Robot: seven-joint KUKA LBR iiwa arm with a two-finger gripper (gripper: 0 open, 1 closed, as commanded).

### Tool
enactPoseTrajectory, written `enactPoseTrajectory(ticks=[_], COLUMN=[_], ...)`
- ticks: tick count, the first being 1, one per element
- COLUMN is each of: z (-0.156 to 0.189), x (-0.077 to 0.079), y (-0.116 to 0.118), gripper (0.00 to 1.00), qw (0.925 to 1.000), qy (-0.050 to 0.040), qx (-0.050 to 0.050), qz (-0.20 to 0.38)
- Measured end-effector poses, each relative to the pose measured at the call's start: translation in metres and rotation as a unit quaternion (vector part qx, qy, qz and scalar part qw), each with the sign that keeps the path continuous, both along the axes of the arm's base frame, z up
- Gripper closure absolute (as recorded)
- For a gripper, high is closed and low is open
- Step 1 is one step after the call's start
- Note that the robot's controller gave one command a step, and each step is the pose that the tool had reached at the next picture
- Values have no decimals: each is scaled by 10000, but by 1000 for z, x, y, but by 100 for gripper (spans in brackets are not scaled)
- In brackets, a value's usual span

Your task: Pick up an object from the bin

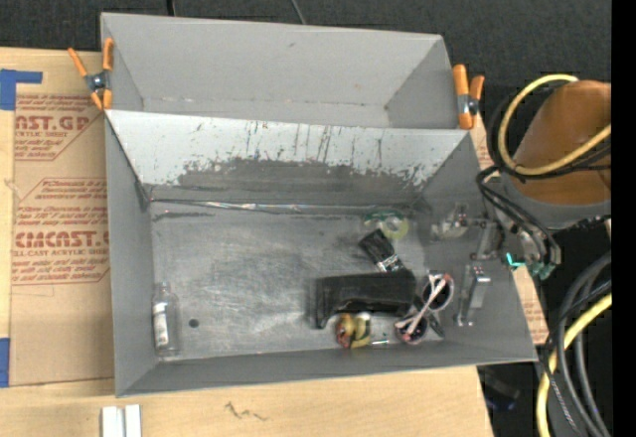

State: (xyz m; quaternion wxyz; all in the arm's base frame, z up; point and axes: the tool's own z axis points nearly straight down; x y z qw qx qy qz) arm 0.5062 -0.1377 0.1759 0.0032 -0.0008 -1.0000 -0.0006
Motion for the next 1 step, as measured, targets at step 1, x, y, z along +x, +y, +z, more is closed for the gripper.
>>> enactPoseTrajectory(ticks=[1], z=[4], x=[2], y=[1], gripper=[0], qw=[10000], qy=[-38], qx=[-7], qz=[10])
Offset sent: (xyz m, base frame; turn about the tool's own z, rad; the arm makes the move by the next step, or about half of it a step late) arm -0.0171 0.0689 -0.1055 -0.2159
